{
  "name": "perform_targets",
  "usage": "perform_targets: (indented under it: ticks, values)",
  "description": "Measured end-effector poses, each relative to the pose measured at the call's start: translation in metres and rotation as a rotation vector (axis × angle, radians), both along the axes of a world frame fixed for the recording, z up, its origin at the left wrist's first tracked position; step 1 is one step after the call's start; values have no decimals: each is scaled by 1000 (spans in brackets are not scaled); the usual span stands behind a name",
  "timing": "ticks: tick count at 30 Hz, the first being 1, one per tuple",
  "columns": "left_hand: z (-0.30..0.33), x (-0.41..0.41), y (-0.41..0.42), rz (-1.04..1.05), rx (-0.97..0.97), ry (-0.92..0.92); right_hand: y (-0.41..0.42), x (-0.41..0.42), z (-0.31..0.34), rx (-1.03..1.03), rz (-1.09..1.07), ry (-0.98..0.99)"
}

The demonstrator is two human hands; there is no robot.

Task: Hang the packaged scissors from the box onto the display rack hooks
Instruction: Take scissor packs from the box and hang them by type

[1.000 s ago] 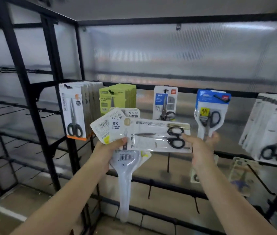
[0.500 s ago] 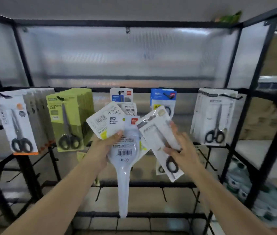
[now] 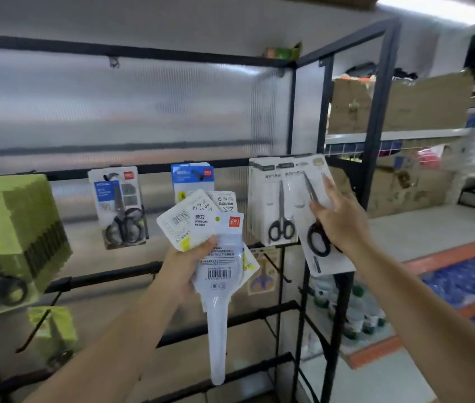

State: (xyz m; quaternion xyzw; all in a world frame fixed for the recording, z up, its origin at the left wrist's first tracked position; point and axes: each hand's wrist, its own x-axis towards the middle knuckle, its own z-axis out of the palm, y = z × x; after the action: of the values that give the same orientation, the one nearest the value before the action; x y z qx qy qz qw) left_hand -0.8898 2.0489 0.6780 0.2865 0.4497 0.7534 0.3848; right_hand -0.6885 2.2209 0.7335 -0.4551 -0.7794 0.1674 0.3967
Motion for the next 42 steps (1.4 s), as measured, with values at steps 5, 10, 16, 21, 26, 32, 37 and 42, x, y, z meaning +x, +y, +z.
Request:
perform_targets:
  ticks: [5,10,16,21,26,32,37,42]
  values:
    - [2,-3,6,-10,32,-26,8,-4,5,-38,-61,-165]
    - [4,-12,2,22,45,-5,15,-25,17,-70,-41,-222]
    - [10,-21,-5,52,75,0,13,-55,9,-158,-25,-305]
    - [7,-27,-14,53,87,-15,-45,-80,-25,-100,395,196]
    - [4,-16,-14,50,125,-6,-93,-107,-43,-345,595,420]
    - [5,-14,-27,127,-23,35,-96,-118,-41,-354,521,446]
    - [13,-12,-38,297,-86,128,-98,-117,-24,-293,572,577]
    - [18,-14,-47,335,-78,160,-102,-117,-6,19,618,692]
